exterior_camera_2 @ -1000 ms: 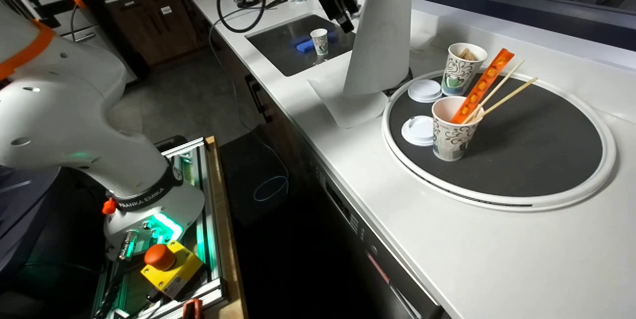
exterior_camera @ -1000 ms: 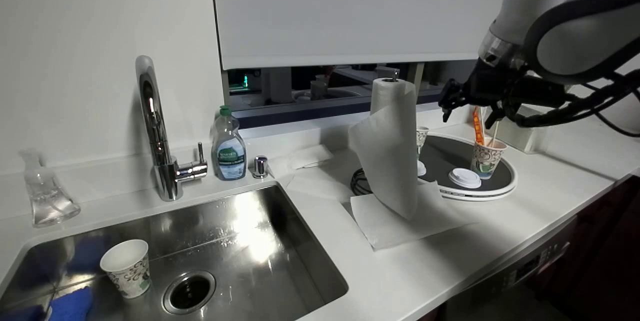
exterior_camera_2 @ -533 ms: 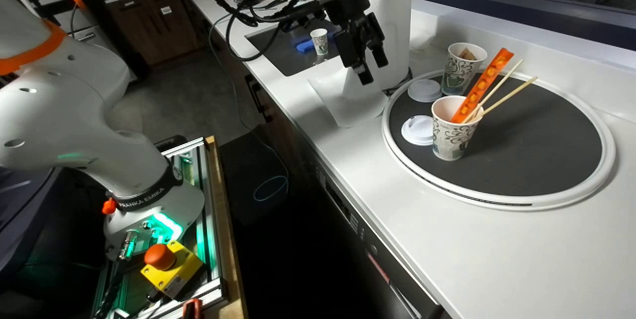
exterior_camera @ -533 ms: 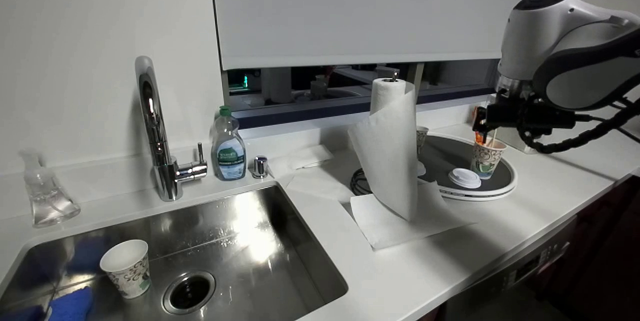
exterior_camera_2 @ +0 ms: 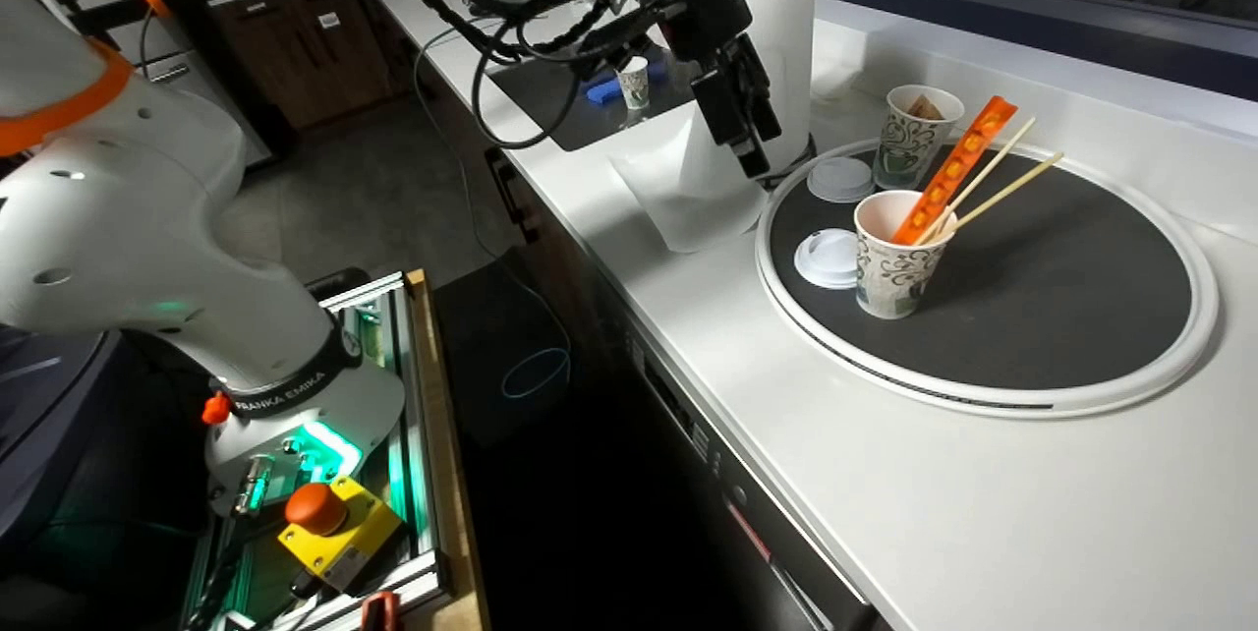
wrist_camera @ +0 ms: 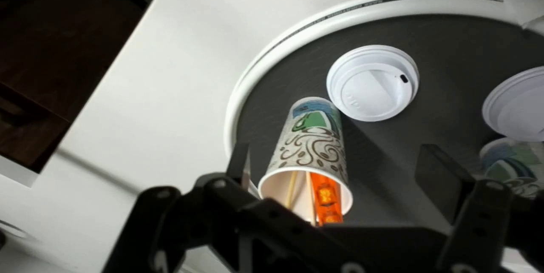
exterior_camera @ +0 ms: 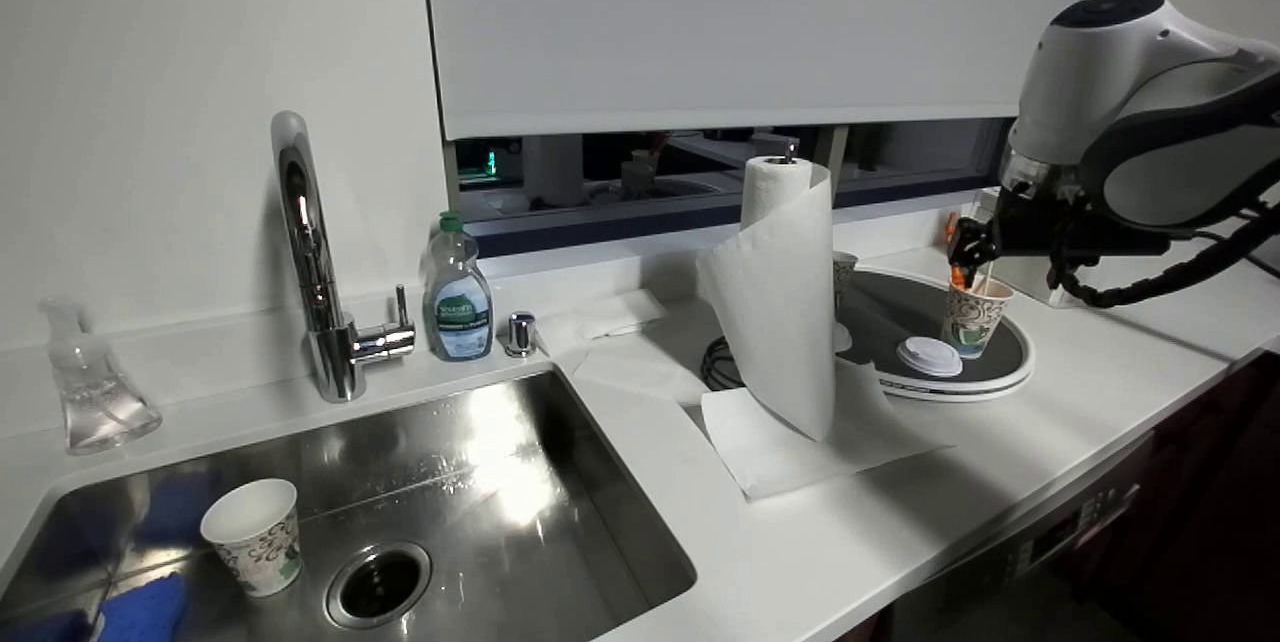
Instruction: Move the coffee cup on the right backwards then place the cup on the left forwards and put the white lid on top of the coffee cup at the front.
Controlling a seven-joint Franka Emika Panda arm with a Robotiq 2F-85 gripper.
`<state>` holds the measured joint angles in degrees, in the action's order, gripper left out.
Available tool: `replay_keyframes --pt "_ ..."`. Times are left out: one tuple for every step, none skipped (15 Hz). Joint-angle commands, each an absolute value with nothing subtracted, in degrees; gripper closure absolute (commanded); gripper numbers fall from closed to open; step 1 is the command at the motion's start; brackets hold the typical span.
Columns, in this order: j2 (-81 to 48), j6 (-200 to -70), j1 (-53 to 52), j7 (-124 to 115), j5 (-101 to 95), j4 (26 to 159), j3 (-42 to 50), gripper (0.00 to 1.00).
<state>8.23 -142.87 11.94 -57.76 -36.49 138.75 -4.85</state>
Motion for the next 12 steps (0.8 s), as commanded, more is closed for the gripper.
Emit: replay_keyframes --pt "5.09 -152.36 9.99 -42.37 -32.87 139.46 1.83 0.0" --pt "3.72 -153.87 9.91 -37.8 -31.94 139.34 2.99 0.0" --pt "2.47 -154.66 9.94 -33.17 -30.81 139.02 3.9 0.0" --pt "1.29 -154.23 10.08 -28.63 -30.04 138.19 4.59 0.0" --pt "0.32 -152.65 10.33 -24.09 -29.72 136.78 5.21 0.0" --pt "-0.76 -151.39 10.55 -21.05 -30.37 135.42 5.28 0.0" --pt "-1.82 -150.51 10.36 -19.17 -32.21 133.87 5.6 0.0" --pt "-1.83 -150.64 10.34 -21.32 -36.07 133.0 6.07 0.0" --pt "-0.11 -152.62 10.02 -21.84 -32.58 135.91 6.43 0.0" --pt "-0.74 -152.57 9.94 -21.71 -33.93 134.83 6.71 0.0" --pt "-1.15 -152.57 9.89 -21.73 -34.63 134.15 6.84 0.0" --pt "-1.36 -152.52 9.85 -21.62 -34.86 133.78 6.87 0.0"
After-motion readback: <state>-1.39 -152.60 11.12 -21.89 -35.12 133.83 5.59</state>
